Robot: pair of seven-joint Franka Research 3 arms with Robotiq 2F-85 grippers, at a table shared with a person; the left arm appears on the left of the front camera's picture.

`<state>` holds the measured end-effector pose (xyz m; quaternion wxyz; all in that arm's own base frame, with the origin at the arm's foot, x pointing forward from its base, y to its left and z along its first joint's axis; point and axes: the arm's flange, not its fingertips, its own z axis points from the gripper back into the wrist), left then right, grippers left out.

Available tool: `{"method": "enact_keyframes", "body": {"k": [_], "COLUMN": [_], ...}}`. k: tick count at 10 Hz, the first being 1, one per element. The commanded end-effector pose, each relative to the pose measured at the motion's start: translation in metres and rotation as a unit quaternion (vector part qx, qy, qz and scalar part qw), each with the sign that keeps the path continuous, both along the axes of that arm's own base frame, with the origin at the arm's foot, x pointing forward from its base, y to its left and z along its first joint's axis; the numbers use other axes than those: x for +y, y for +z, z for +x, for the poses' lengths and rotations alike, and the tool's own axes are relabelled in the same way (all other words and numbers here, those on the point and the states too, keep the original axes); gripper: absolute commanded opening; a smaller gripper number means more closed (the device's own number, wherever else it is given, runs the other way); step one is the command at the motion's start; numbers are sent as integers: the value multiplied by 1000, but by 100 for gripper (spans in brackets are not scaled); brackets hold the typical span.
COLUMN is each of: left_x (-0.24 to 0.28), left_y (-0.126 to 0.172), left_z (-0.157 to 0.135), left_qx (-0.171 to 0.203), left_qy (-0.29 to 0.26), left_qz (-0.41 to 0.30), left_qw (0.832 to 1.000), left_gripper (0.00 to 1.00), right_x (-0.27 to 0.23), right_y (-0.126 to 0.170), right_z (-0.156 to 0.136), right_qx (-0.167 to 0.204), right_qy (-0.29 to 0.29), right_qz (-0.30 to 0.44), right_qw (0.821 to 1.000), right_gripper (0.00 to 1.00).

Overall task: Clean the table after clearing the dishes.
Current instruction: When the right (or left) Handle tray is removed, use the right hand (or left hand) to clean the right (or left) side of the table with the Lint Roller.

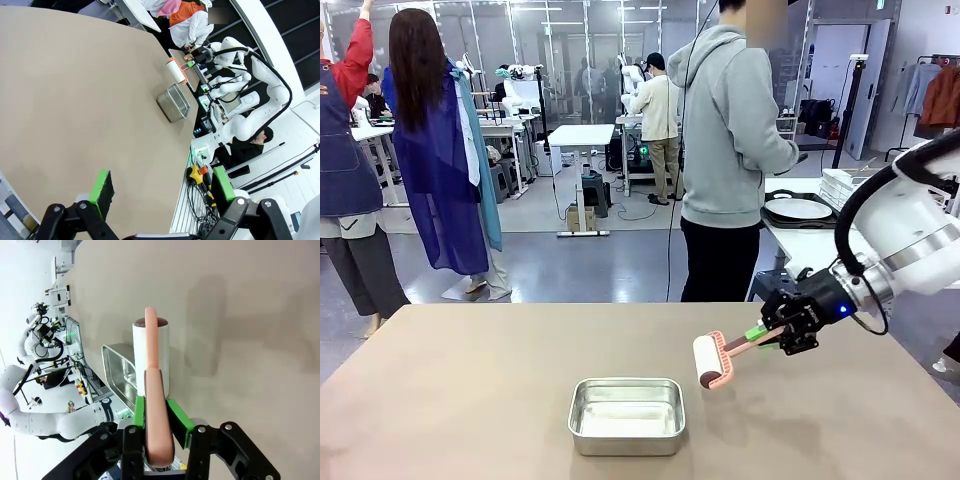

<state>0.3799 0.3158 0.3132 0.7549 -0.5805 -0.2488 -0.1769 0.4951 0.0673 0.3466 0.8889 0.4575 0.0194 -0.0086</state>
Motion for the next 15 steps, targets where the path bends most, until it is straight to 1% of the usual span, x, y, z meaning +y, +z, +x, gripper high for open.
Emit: {"method": "enact_keyframes", "body": {"k": [1,2,3,7,8,9,11,15], "left_x": [-3,-3,-3,-3,-3,-3,-3,-3], "left_y": [4,4,4,4,4,4,4,4], "left_z": [-6,-6,-6,-6,-6,-6,-6,-6], "left_qx": [4,4,4,4,4,4,4,4], "left_qy": [3,3,3,3,3,3,3,3], "left_qz": [2,2,2,2,2,2,2,2], "left_qw": [1000,1000,1000,1000,1000,1000,1000,1000], "left_gripper": [100,100,100,100,100,100,100,100], "right_x": [15,18,17,2,-10,-26,-57,-117], "right_y": [-8,-15,-20,-49,-51,-46,-32,-17], "right_z": [4,1,-2,-21,-24,-25,-27,-33], "right_qx": [14,15,4,-61,-65,-65,-75,-62], "right_qy": [-33,-40,-50,-63,-59,-58,-69,-77], "right_qz": [-11,-11,-16,-59,-59,-51,-63,-115], "right_qw": [999,999,999,994,994,995,993,988], "right_gripper": [23,23,23,23,23,23,23,23]}}
